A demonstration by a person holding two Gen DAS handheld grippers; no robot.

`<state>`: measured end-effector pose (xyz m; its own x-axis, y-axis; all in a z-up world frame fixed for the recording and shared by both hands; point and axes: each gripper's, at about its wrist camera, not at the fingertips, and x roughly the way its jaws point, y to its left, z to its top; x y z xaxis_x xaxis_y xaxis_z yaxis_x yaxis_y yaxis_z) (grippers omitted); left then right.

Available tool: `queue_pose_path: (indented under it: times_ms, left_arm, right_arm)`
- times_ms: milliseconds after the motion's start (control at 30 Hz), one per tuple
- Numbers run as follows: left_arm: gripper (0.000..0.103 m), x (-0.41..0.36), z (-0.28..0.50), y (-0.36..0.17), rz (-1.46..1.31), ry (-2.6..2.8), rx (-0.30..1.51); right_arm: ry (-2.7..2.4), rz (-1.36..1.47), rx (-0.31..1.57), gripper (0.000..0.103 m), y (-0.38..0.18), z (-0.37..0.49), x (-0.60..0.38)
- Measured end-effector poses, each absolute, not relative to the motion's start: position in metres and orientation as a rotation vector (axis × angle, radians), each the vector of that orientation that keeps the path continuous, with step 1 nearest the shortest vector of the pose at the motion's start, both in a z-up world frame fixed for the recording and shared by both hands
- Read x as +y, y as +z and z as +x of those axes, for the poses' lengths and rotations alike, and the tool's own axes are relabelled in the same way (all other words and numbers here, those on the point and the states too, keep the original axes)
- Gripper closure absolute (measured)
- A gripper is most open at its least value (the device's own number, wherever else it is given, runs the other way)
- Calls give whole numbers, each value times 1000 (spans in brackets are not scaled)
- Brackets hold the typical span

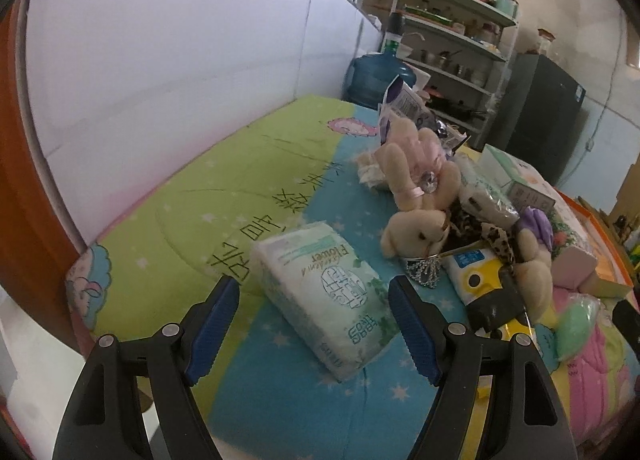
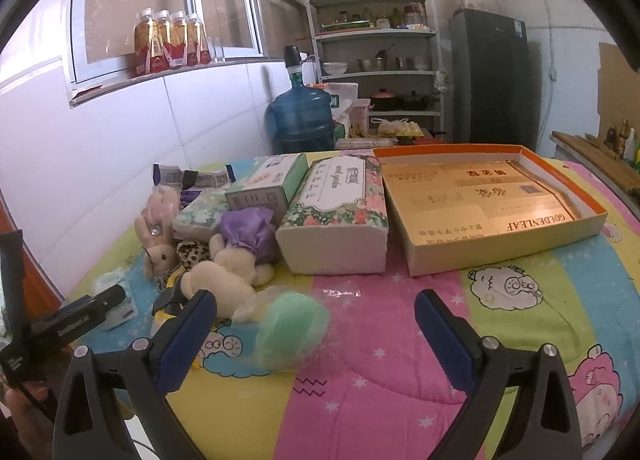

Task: Organize soft objects
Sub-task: 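Grasp the white tissue pack with the left gripper while the right gripper grasps the green ball bag, then carry both items to the orange box and release them inside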

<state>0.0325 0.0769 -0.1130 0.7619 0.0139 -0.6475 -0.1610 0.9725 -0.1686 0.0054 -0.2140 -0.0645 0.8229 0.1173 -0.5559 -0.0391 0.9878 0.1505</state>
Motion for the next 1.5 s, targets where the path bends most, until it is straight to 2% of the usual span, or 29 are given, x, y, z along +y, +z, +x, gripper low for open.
queue_pose_path:
  times_ms: [300, 367, 433, 567, 600, 633, 667, 833, 1000, 1300, 1500]
  left_arm:
    - [27, 49, 55, -119, -159, 42, 737]
    - [32, 44, 59, -120, -141, 32, 735]
    - [44, 41, 61, -119, -139, 15, 733]
    - [58, 37, 65, -118, -144, -22, 733]
    - [66, 36, 66, -118, -152, -36, 734]
    - [69, 34, 68, -116, -162, -46, 734]
    - [70, 34, 68, -116, -167, -51, 731]
    - [75, 36, 61, -116, -173, -75, 712]
    - [75, 39, 44, -108, -158, -82, 661]
    - [75, 20, 31, -70, -124, -157, 567]
    - [75, -18, 34, -41, -86, -278, 516]
  right_arm:
    - [100, 159, 674, 4, -84, 17, -217]
    - [108, 166, 692, 9, -90, 21, -216]
    - [121, 177, 709, 22, -94, 25, -216]
    - [169, 200, 715, 36, -97, 27, -214]
    - [177, 198, 709, 44, -97, 27, -214]
    - [183, 192, 701, 50, -97, 26, -212]
    - [185, 186, 697, 52, -96, 25, -211]
    - [202, 196, 687, 54, -94, 24, -212]
    - [204, 195, 656, 55, -88, 19, -215]
    - [201, 194, 590, 55, -65, 11, -224]
    - [148, 220, 528, 55, -46, 3, -259]
